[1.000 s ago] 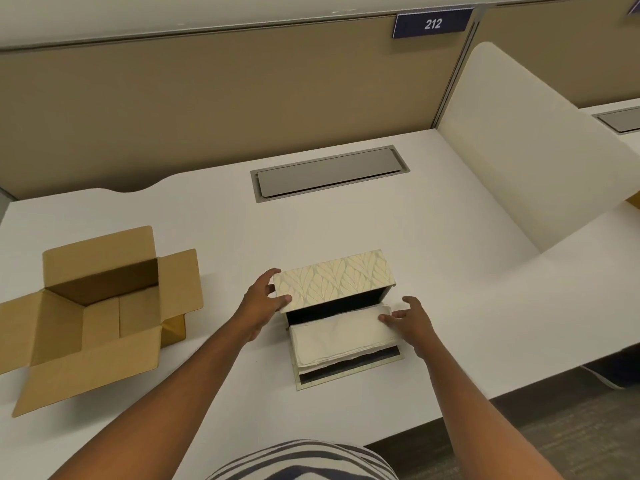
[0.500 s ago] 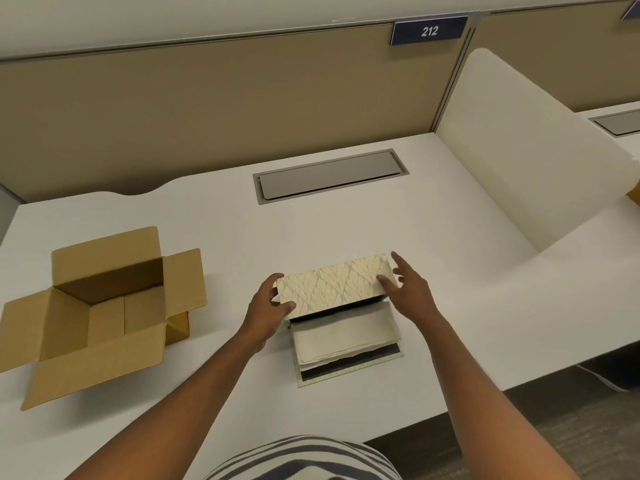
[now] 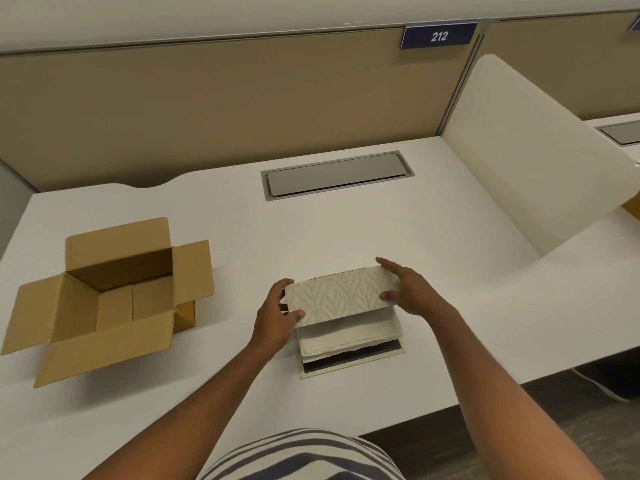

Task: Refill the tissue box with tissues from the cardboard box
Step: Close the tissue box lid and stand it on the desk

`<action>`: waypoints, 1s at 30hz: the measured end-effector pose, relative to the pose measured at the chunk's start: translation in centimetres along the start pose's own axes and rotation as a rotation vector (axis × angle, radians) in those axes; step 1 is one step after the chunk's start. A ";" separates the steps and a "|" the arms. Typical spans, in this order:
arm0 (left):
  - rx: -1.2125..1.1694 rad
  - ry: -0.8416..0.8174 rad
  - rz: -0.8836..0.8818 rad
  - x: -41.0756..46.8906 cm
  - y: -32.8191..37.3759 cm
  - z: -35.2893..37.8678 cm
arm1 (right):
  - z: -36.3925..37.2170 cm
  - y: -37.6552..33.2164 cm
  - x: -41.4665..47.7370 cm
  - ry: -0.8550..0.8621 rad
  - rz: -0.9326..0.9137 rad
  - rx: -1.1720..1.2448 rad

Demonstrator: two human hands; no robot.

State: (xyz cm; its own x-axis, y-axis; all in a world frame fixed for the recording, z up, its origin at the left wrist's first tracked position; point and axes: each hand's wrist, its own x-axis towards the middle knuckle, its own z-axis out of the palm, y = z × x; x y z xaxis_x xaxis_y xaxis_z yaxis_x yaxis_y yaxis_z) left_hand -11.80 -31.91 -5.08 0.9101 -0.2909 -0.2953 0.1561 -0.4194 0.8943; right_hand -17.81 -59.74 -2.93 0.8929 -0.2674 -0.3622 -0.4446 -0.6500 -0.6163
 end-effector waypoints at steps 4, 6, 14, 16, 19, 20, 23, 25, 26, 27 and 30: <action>0.046 0.035 0.045 -0.8 -0.7 0.5 | 0.4 0.3 -0.8 0.023 0.003 -0.026; 0.070 0.054 0.052 -1.3 -0.9 0.8 | 0.6 0.3 -1.1 0.037 -0.001 -0.038; 0.222 0.069 0.204 -3.8 -2.3 1.6 | 1.5 1.0 -3.0 0.066 -0.002 -0.037; 0.243 0.064 0.220 -4.4 -2.7 1.8 | 2.2 1.5 -3.6 0.078 0.003 -0.043; 0.257 0.046 0.239 -5.3 -3.3 2.2 | 3.3 2.3 -4.5 0.122 0.005 -0.032; 0.265 0.046 0.243 -5.5 -3.5 2.3 | 3.6 2.6 -4.8 0.138 0.003 -0.029; 0.304 0.042 0.260 -6.1 -4.0 2.5 | 4.6 3.4 -5.7 0.172 -0.003 -0.009; 0.328 0.034 0.274 -6.4 -4.4 2.7 | 5.2 3.9 -6.1 0.192 -0.009 -0.002; 0.349 0.033 0.285 -6.5 -4.6 2.8 | 5.5 4.2 -6.2 0.200 -0.013 -0.005; 0.375 0.032 0.296 -6.7 -4.9 2.9 | 5.8 4.4 -6.4 0.206 -0.017 -0.010; 0.433 0.021 0.303 -7.2 -5.7 3.2 | 6.6 5.0 -6.7 0.217 -0.026 -0.038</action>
State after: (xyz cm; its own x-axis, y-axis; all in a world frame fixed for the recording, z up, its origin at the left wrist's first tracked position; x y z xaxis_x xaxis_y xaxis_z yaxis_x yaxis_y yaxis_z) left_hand -20.43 -30.15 -9.16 0.8979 -0.4388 -0.0341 -0.2843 -0.6374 0.7162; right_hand -26.50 -56.52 -8.24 0.9001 -0.3947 -0.1846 -0.4221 -0.6842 -0.5948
